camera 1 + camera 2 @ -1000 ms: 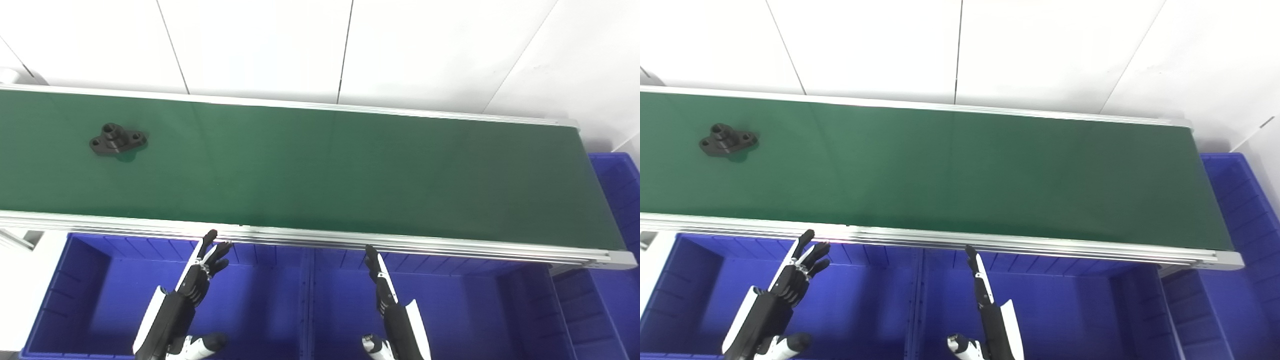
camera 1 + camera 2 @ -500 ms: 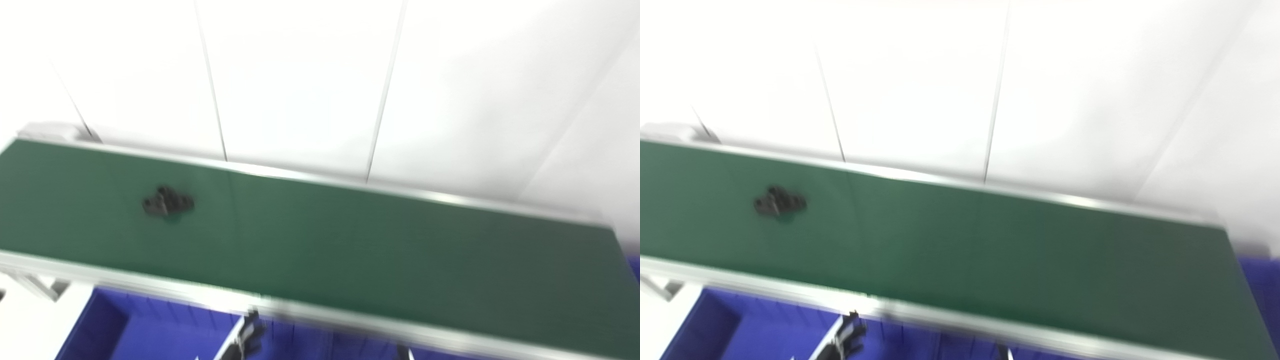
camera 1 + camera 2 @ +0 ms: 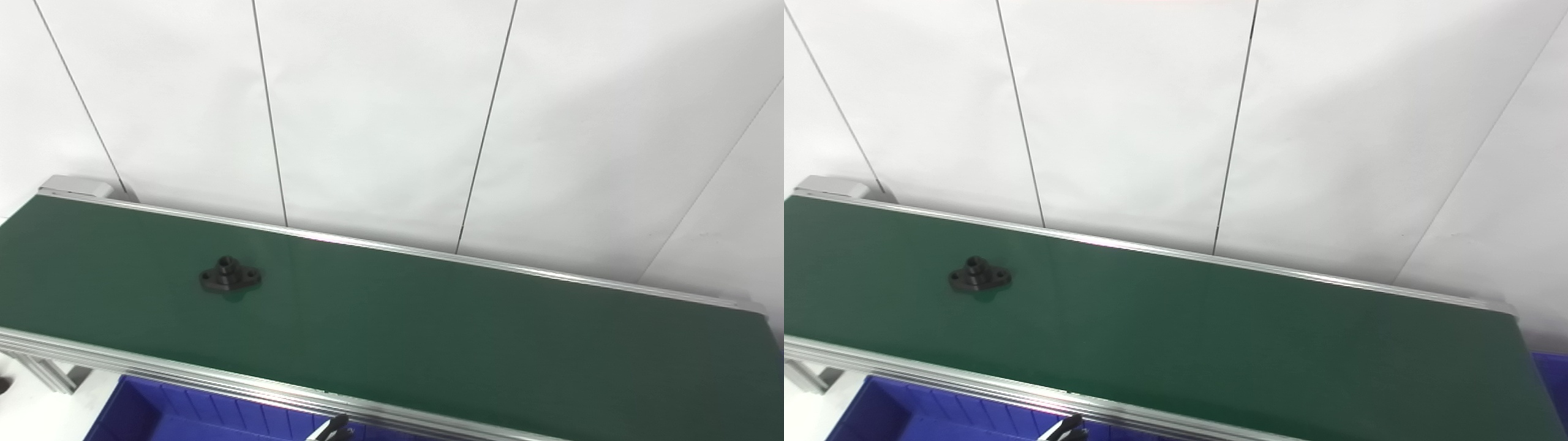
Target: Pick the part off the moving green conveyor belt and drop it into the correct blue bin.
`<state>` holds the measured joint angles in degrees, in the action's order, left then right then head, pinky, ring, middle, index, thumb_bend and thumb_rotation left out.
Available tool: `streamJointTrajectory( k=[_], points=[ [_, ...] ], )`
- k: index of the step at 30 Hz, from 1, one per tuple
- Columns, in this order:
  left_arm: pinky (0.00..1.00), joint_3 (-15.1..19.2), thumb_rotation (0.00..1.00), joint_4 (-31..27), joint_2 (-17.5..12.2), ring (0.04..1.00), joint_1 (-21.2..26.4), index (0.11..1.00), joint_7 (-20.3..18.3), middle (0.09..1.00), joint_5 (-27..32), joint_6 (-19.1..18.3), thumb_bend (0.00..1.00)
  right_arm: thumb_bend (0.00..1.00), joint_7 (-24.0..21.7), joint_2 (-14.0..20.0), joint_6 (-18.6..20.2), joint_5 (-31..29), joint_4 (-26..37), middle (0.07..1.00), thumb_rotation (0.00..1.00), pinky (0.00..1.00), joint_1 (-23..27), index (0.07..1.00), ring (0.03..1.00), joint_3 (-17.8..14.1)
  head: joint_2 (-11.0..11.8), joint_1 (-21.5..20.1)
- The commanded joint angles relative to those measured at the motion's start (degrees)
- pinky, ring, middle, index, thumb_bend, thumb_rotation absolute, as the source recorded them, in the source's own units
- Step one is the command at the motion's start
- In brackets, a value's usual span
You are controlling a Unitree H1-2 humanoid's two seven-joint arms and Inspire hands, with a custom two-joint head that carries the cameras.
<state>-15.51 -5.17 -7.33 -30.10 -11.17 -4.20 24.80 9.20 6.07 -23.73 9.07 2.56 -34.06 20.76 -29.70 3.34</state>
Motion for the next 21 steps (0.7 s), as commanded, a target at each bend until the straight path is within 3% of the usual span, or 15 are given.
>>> streamJointTrajectory(
  k=[1,4,21],
  points=[
    [0.85,-0.3,0.69,-2.5,-0.4,0.904,-0.9,0.923,0.8,0.9,-0.1,2.1,0.87,1.0,-0.9,-0.1,-3.1,-0.3,2.6,1.0,1.0,1.0,-1.2,1.0,1.0,-0.3,-0.8,0.6],
    [0.86,-0.6,0.66,-3.4,-0.3,0.914,-1.2,0.928,0.2,0.901,0.8,2.0,0.85,1.0,-2.0,0.1,-3.0,-0.6,3.8,1.0,1.0,1.0,-1.8,1.0,1.0,-0.7,-2.7,1.2],
    [0.81,-1.3,0.66,-6.7,0.7,0.92,-1.3,0.935,0.3,0.912,-0.7,-0.1,0.84,0.98,-4.3,-0.7,-2.9,-0.5,10.0,1.0,1.0,1.0,-3.2,1.0,0.987,-3.9,-8.1,2.5]
  ],
)
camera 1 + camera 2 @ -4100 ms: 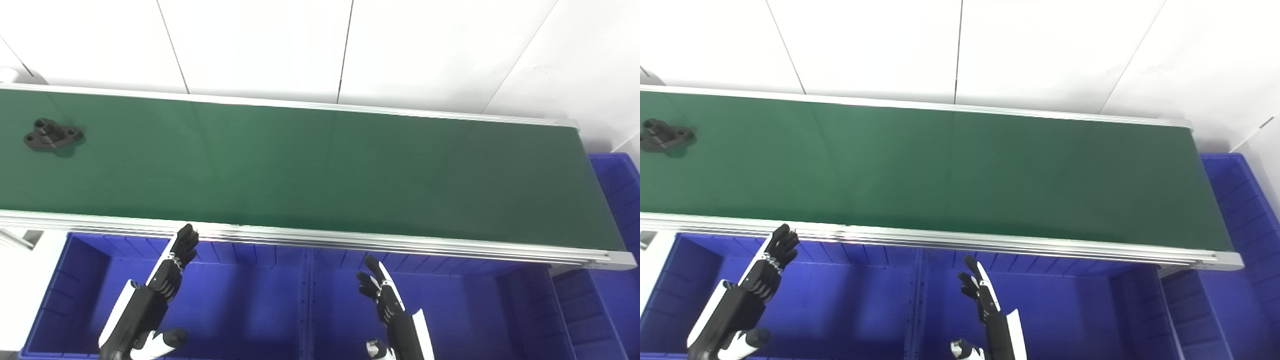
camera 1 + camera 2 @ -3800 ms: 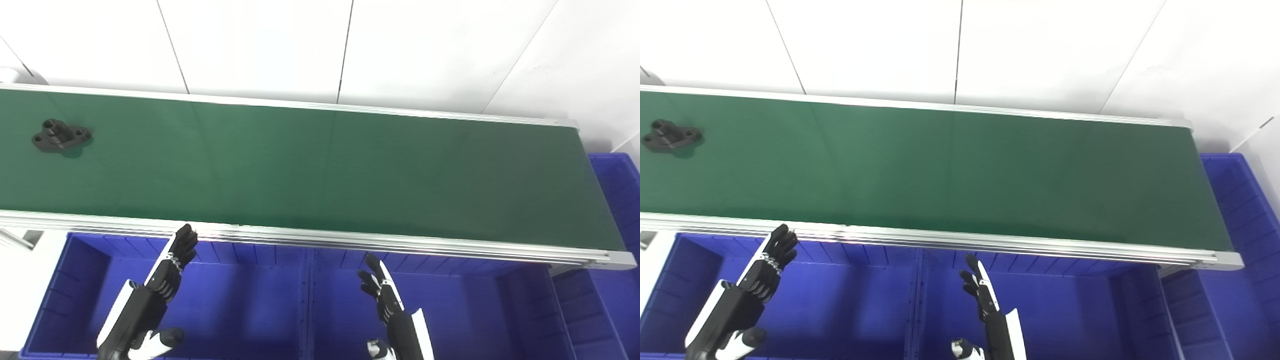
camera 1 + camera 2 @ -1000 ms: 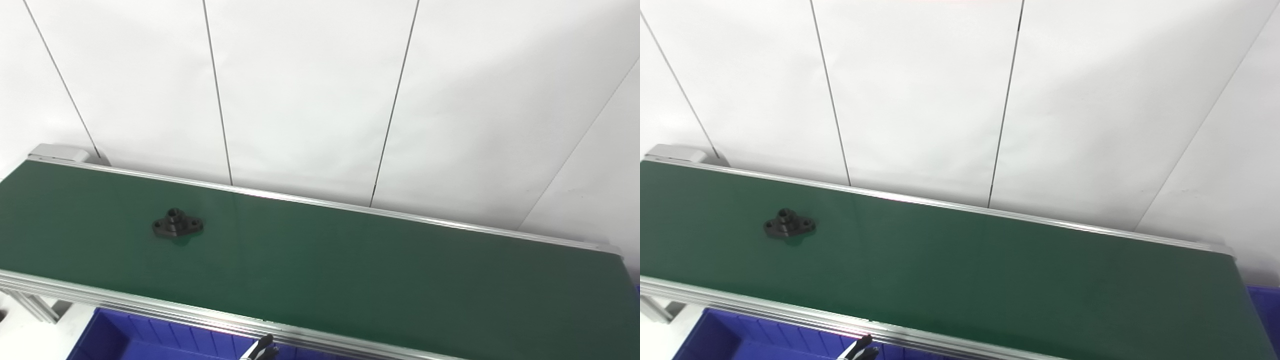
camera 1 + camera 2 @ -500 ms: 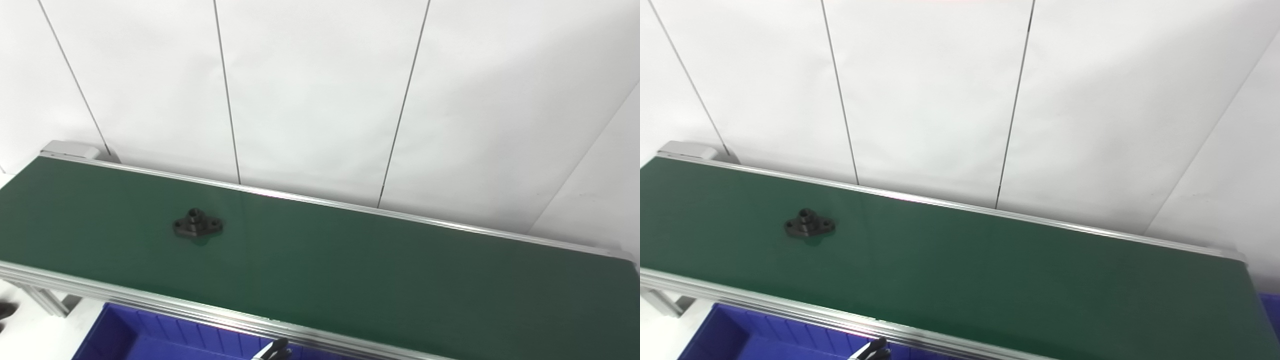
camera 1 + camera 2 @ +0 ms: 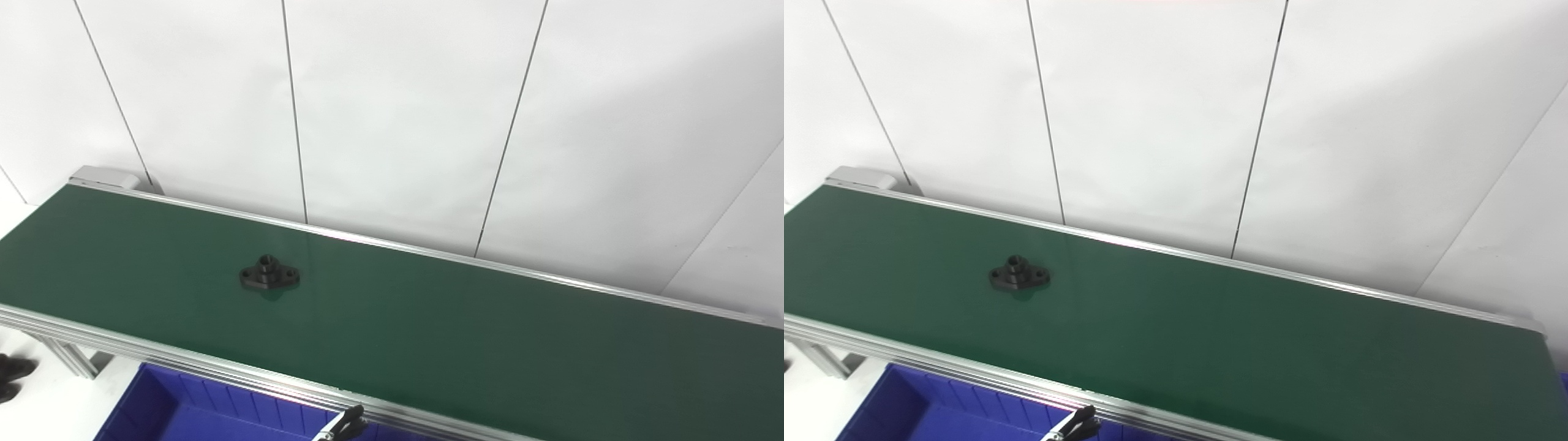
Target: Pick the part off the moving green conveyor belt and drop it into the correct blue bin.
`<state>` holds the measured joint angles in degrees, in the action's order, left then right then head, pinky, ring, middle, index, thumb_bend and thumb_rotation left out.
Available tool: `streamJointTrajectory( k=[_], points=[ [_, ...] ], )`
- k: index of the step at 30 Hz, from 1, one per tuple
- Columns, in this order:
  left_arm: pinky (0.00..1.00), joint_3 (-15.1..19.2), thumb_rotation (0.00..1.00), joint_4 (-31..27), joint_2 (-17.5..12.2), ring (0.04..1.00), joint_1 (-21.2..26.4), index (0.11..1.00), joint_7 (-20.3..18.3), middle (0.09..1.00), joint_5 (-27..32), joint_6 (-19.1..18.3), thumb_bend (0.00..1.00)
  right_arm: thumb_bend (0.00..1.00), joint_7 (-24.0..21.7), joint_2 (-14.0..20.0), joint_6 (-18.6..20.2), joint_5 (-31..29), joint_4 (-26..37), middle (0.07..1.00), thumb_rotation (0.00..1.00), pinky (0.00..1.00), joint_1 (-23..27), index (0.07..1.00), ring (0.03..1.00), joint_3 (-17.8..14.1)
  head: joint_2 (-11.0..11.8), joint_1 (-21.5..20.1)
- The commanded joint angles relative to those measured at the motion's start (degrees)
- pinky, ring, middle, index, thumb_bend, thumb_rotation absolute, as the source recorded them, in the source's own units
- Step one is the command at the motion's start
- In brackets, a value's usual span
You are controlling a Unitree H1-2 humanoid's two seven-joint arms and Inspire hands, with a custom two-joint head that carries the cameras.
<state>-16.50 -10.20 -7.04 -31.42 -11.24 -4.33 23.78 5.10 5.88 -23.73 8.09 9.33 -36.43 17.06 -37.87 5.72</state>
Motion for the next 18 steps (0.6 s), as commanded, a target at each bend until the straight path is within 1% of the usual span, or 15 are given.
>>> streamJointTrajectory(
  k=[1,2,5,7,8,9,10,11,12,13,14,15,16,17,18],
  points=[
    [0.81,-0.3,0.66,-1.9,0.5,0.918,0.1,0.933,0.5,0.912,-0.8,0.7,0.84,0.96,-0.3,-0.6,-2.9,0.6,4.3,0.999,1.0,1.0,-1.0,1.0,0.983,-0.3,-0.1,0.0],
    [0.81,-0.2,0.66,-2.1,0.6,0.918,0.2,0.933,0.6,0.911,-1.2,0.3,0.84,0.96,-0.5,-0.6,-2.3,0.9,6.4,0.999,1.0,1.0,-1.1,1.0,0.982,-0.5,-0.9,-0.2],
    [0.81,-0.3,0.68,-2.7,1.1,0.921,0.5,0.942,0.7,0.911,-1.9,-0.6,0.87,0.91,-1.1,-0.7,-1.1,1.7,11.4,0.982,1.0,1.0,-0.7,1.0,0.965,-1.1,-1.3,-0.2],
    [0.81,-0.5,0.66,-2.8,1.3,0.921,0.6,0.945,0.6,0.917,-1.7,-1.0,0.88,0.88,-1.4,-0.9,-0.5,1.8,13.2,0.965,1.0,1.0,0.0,1.0,0.953,-1.6,-1.6,-0.2],
    [0.81,-0.6,0.65,-2.9,1.2,0.922,0.8,0.945,0.2,0.918,-1.0,-1.6,0.88,0.87,-1.7,-1.1,0.7,2.2,14.5,0.962,1.0,1.0,1.1,1.0,0.952,-2.1,-1.8,-0.4],
    [0.84,-0.8,0.64,-3.0,1.2,0.934,0.9,0.96,-0.1,0.927,-0.5,-2.0,0.89,0.86,-1.9,-1.3,1.6,2.4,15.3,0.954,0.98,0.98,1.9,0.968,0.935,-2.4,-1.8,-0.4],
    [0.85,-0.9,0.63,-3.1,1.1,0.94,1.1,0.968,-0.3,0.932,-0.3,-2.4,0.9,0.86,-2.3,-1.6,3.1,2.7,16.4,0.95,0.98,0.96,3.7,0.951,0.926,-2.8,-1.9,-0.3],
    [0.86,-0.9,0.62,-3.2,1.1,0.942,1.2,0.973,-0.4,0.933,-0.3,-2.6,0.91,0.84,-2.7,-1.8,4.3,2.9,17.1,0.921,0.94,0.93,4.9,0.929,0.896,-3.1,-1.9,-0.3],
    [0.86,-0.9,0.61,-3.3,1.0,0.943,1.2,0.975,-0.2,0.933,-0.9,-2.6,0.91,0.83,-3.2,-2.0,6.1,3.2,17.8,0.912,0.93,0.92,6.9,0.921,0.885,-3.5,-2.0,-0.5],
    [0.85,-0.9,0.61,-3.4,1.0,0.934,1.3,0.973,-0.1,0.929,-1.4,-2.6,0.92,0.83,-3.7,-2.1,7.5,3.4,18.2,0.891,0.91,0.88,8.2,0.91,0.861,-3.8,-2.0,-0.5],
    [0.84,-0.9,0.61,-3.5,1.1,0.931,1.3,0.972,0.0,0.928,-1.3,-2.7,0.92,0.83,-4.2,-2.4,9.3,4.6,18.6,0.884,0.9,0.87,10.5,0.906,0.853,-4.1,-2.1,-0.6],
    [0.84,-0.9,0.6,-3.5,1.1,0.931,1.3,0.968,0.1,0.925,-1.2,-2.8,0.92,0.83,-4.6,-2.6,10.7,5.4,19.0,0.869,0.89,0.82,12.1,0.895,0.832,-4.4,-2.1,-0.6],
    [0.84,-0.9,0.59,-3.4,1.1,0.932,1.4,0.966,0.0,0.924,-1.1,-2.6,0.92,0.82,-5.0,-2.7,12.2,6.0,19.3,0.862,0.88,0.8,13.7,0.89,0.821,-4.6,-2.1,-0.6],
    [0.85,-1.0,0.59,-3.3,1.1,0.934,1.4,0.966,0.0,0.925,-1.0,-2.5,0.92,0.82,-5.3,-2.8,13.3,6.3,19.5,0.855,0.86,0.78,14.7,0.883,0.812,-4.7,-2.1,-0.6],
    [0.86,-1.0,0.57,-3.4,1.1,0.936,1.5,0.967,-0.1,0.925,-0.6,-2.8,0.93,0.79,-6.2,-2.6,15.4,6.5,19.4,0.844,0.78,0.76,17.4,0.875,0.798,-4.9,-2.1,-1.1]
  ],
)
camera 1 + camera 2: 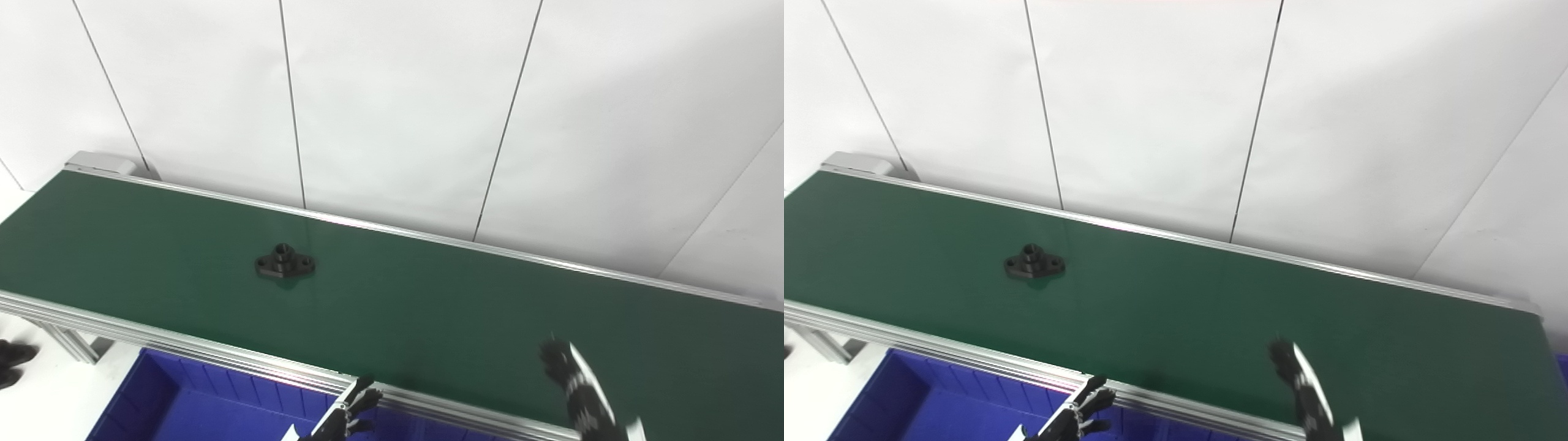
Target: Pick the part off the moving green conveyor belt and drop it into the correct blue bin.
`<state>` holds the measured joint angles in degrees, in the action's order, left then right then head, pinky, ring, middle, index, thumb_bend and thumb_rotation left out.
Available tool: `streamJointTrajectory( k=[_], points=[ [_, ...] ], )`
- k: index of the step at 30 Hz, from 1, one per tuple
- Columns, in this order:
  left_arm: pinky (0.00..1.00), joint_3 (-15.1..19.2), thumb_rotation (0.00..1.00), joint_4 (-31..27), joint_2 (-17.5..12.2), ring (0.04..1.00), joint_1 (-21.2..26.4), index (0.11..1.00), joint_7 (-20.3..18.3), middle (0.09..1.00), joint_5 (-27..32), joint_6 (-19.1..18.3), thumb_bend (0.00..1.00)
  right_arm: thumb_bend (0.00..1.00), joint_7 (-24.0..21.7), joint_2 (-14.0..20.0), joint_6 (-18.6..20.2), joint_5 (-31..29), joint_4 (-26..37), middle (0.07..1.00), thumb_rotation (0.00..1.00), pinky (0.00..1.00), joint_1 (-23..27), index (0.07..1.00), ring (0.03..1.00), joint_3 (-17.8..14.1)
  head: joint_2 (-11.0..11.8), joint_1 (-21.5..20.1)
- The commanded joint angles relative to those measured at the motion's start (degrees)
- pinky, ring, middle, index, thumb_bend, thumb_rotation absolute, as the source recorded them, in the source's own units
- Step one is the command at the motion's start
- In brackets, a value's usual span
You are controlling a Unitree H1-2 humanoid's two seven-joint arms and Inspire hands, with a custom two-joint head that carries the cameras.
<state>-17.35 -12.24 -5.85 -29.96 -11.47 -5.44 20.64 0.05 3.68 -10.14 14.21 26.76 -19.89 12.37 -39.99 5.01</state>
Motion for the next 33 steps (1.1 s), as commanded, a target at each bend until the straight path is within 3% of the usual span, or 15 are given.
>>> streamJointTrajectory(
  k=[1,8,12,17,20,25,28,33],
  points=[
    [0.86,-0.2,0.57,-1.4,-0.2,0.936,0.0,0.967,0.1,0.925,0.5,0.1,0.93,0.79,-1.9,-0.3,3.8,0.8,1.9,0.842,0.77,0.75,3.5,0.874,0.796,-0.4,0.2,-0.5],
    [0.85,-0.4,0.56,-1.1,-0.1,0.935,0.2,0.966,0.3,0.923,0.3,0.3,0.93,0.87,-5.1,-1.3,14.0,8.6,-1.4,0.806,0.55,0.64,17.3,0.833,0.732,0.2,0.3,-1.0],
    [0.86,-0.6,0.55,-0.9,0.2,0.937,0.5,0.954,0.4,0.922,0.1,0.3,0.93,0.91,-6.5,-1.9,19.4,14.7,-5.6,0.796,0.53,0.63,24.7,0.826,0.724,1.8,0.5,-0.8],
    [0.84,-0.8,0.55,-0.6,0.5,0.935,0.6,0.963,0.6,0.926,-0.5,0.5,0.93,0.94,-6.6,-3.2,22.6,17.7,-11.4,0.777,0.5,0.6,30.8,0.817,0.703,2.7,0.6,-0.9],
    [0.84,-1.1,0.55,-0.9,0.7,0.934,0.5,0.965,0.6,0.925,-0.9,0.3,0.93,0.94,-7.0,-3.3,23.6,19.2,-14.5,0.779,0.49,0.61,33.7,0.821,0.709,3.6,0.5,-0.5],
    [0.85,-1.7,0.54,-0.8,1.2,0.94,0.2,0.954,0.8,0.925,-1.2,0.8,0.92,0.95,-7.1,-3.5,24.3,22.6,-20.6,0.787,0.53,0.52,38.4,0.824,0.678,6.4,0.5,0.0],
    [0.86,-2.3,0.54,-1.3,1.4,0.951,-0.2,0.96,0.7,0.936,-1.0,0.1,0.92,0.95,-7.3,-3.0,23.5,25.8,-25.4,0.761,0.49,0.47,41.9,0.823,0.625,9.4,0.6,0.4],
    [0.86,-3.3,0.52,-2.2,1.8,0.953,-0.9,0.963,0.6,0.941,-0.8,-0.6,0.91,0.94,-6.6,-2.1,22.2,30.3,-32.7,0.779,0.48,0.53,47.5,0.826,0.672,13.9,0.3,1.2]
  ],
)
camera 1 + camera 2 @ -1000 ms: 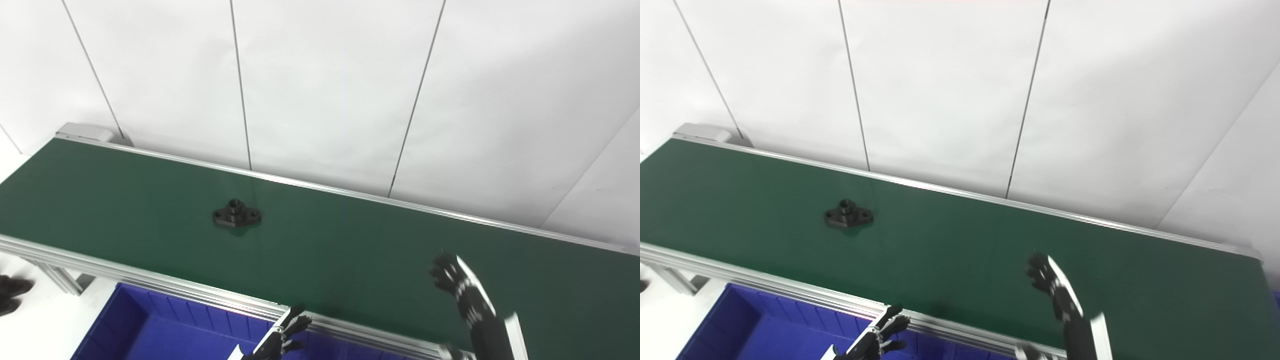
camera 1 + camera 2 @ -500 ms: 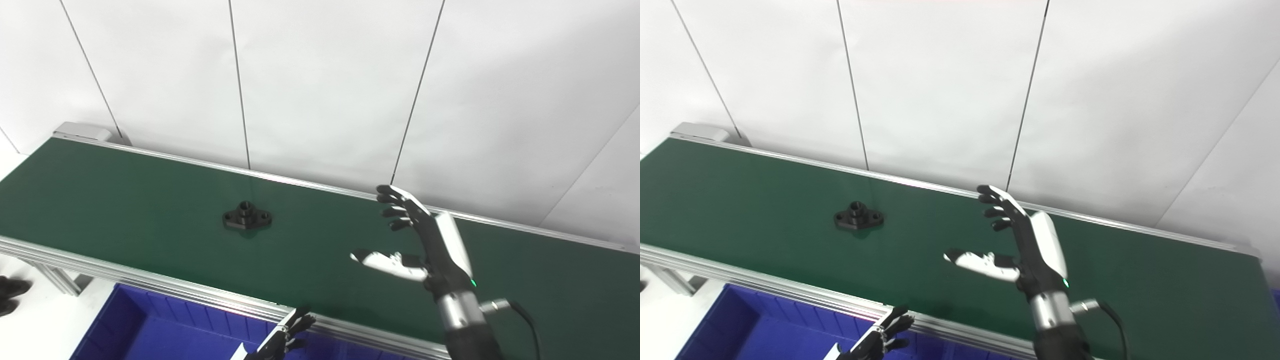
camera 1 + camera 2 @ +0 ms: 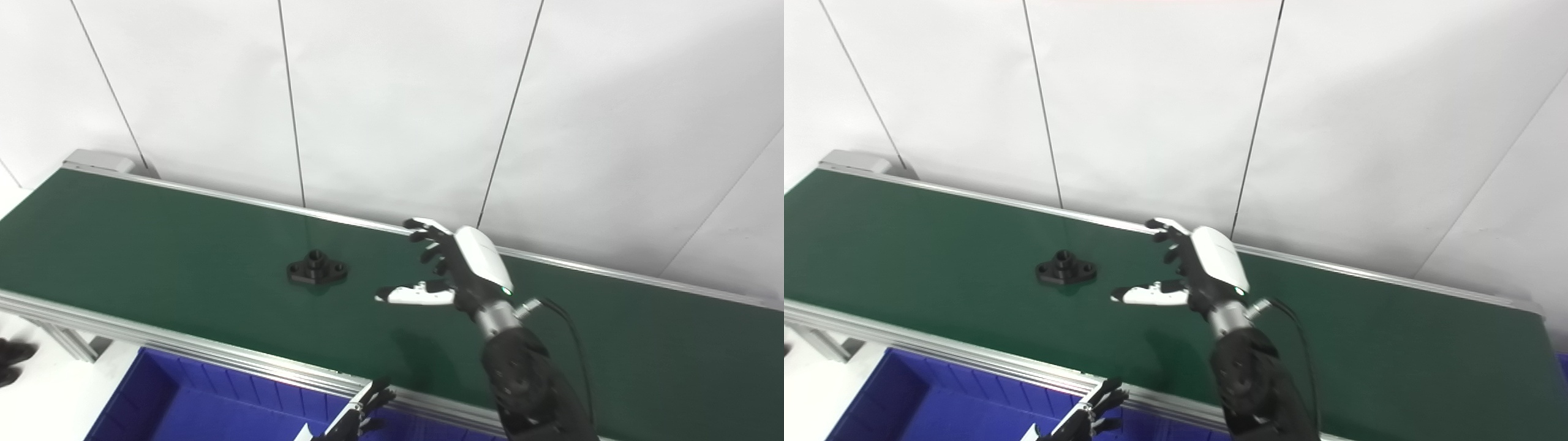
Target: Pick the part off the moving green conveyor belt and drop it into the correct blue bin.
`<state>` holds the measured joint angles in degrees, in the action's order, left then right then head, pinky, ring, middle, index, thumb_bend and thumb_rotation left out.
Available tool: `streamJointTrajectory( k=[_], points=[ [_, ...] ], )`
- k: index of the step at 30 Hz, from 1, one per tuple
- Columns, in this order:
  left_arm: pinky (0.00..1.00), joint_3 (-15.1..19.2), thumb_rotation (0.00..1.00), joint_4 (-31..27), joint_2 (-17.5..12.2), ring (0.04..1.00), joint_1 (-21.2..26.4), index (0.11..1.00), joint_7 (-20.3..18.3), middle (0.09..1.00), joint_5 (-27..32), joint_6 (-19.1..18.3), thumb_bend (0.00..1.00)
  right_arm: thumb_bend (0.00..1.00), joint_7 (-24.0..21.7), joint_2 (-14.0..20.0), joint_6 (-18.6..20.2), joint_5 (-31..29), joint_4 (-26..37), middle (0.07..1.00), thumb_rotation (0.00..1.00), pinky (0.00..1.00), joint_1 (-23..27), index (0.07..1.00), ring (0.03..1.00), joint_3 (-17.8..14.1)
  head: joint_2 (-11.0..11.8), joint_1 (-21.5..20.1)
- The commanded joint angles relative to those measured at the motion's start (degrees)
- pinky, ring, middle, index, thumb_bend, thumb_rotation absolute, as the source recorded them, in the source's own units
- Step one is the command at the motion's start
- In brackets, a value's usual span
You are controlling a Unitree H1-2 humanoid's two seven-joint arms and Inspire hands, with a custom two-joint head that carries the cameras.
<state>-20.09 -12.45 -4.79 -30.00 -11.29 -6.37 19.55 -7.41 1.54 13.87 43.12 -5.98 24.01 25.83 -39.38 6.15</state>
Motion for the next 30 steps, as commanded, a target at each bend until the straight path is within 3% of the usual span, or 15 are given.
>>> streamJointTrajectory(
  k=[1,7,15,30],
  points=[
    [0.86,-0.8,0.51,-2.3,0.8,0.95,-1.1,0.962,0.4,0.94,0.3,0.1,0.91,0.94,1.0,-0.1,-1.7,2.1,-1.7,0.786,0.48,0.55,4.9,0.829,0.685,1.1,-0.3,0.0],
    [0.9,-1.9,0.47,-3.5,1.4,0.966,-1.9,0.962,0.5,0.951,-0.1,-0.6,0.88,0.96,1.9,-0.9,-2.2,3.2,-8.1,0.785,0.47,0.56,9.9,0.82,0.679,3.1,-0.4,0.7],
    [0.83,-3.3,0.52,-3.4,2.6,0.952,-2.4,0.968,1.3,0.972,-2.3,1.0,0.89,0.97,3.1,-2.6,-1.7,4.4,-14.8,0.798,0.45,0.56,13.9,0.827,0.69,5.7,-0.5,1.5],
    [0.84,-6.6,0.59,-6.4,4.0,0.959,-4.1,0.971,2.8,0.974,-7.6,-3.3,0.96,0.96,4.0,-4.4,-2.0,4.0,-23.7,0.795,0.48,0.53,18.2,0.818,0.681,8.2,-1.0,3.2]
  ],
)
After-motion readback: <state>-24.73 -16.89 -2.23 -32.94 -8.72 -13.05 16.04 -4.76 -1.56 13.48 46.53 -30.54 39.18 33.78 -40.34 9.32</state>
